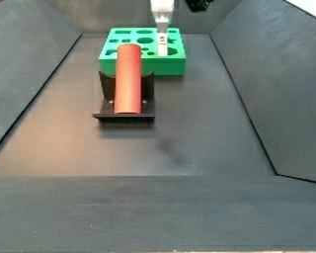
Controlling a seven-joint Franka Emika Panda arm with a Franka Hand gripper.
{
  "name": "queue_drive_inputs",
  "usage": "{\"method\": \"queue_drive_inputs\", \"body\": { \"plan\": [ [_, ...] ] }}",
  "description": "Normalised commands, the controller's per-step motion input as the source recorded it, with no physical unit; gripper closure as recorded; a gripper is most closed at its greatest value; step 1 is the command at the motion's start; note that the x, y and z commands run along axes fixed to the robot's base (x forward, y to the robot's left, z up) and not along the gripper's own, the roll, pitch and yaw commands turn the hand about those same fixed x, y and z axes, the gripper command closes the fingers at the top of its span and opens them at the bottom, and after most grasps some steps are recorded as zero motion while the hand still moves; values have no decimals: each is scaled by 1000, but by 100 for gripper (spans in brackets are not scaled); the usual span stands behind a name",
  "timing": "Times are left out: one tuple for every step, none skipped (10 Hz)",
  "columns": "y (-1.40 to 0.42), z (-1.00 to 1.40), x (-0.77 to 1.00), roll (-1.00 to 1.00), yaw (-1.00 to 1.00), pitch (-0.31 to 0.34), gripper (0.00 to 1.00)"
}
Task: Pick up the oval object. Move up. Place the oval object on the fixture. Regrasp the oval object. Move to above the board. Insert the oval object.
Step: Regrasp the oval object.
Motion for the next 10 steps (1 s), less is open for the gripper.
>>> {"method": "queue_drive_inputs", "body": {
  "plan": [
    [-22, -45, 1000, 122, 21, 110, 0],
    [-26, -49, 1000, 117, 19, 105, 0],
    [-25, -47, 1000, 117, 19, 105, 0],
    [-27, -46, 1000, 115, 15, 104, 0],
    [-24, -46, 1000, 117, 10, 102, 0],
    [-26, -46, 1000, 117, 10, 111, 0],
    [-29, -45, 985, 118, 8, 117, 0],
    [-28, -40, 935, 114, 7, 115, 0],
    [-23, -40, 867, 112, 5, 117, 0],
    [-20, -40, 823, 113, 5, 122, 0]
  ]
}}
